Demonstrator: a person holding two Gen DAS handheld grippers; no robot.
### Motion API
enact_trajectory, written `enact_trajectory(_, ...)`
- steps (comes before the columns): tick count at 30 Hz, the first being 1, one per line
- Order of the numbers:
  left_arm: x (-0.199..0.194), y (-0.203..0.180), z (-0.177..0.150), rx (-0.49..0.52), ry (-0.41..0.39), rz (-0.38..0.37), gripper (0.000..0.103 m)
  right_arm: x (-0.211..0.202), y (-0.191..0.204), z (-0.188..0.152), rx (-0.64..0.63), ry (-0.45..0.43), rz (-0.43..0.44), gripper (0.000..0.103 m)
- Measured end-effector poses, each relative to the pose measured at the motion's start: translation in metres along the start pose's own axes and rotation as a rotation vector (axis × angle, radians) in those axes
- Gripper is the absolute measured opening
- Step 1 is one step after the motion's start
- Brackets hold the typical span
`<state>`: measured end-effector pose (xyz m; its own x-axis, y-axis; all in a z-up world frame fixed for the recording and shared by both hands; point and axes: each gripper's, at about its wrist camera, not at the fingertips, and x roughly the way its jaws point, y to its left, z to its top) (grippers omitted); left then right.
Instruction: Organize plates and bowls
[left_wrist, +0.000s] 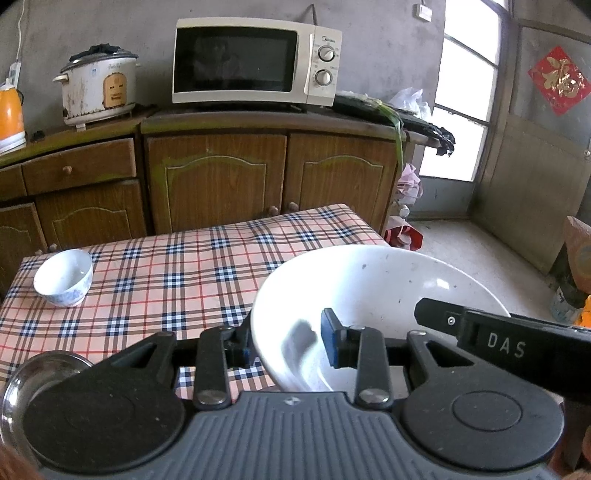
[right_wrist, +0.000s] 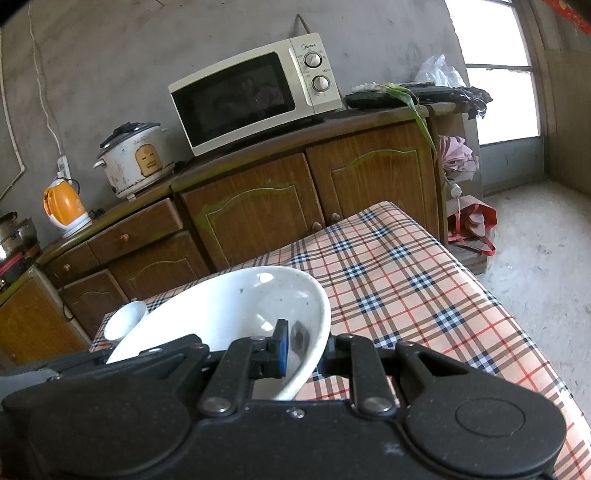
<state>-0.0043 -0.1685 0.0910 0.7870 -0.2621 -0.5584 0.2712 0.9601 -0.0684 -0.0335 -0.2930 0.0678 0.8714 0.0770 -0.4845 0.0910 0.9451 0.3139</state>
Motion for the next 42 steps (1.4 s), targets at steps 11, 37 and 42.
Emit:
enact_trajectory(11,0.0,0.001,-0.004,0.002,0.002,0.002,0.033,0.0,0.0,-0.001,-0.003,-0.001,-0.001,0.02)
enact_trajectory(37,0.002,0.004,-0.02,0.005,0.033,0.006,0.033,0.0,-0.001,-0.023,0.002,0.026,0.003,0.02)
enact_trajectory(42,0.002,0.004,-0.02,0.005,0.035,0.005,0.033,0.0,-0.001,-0.023,0.001,0.026,0.003,0.02)
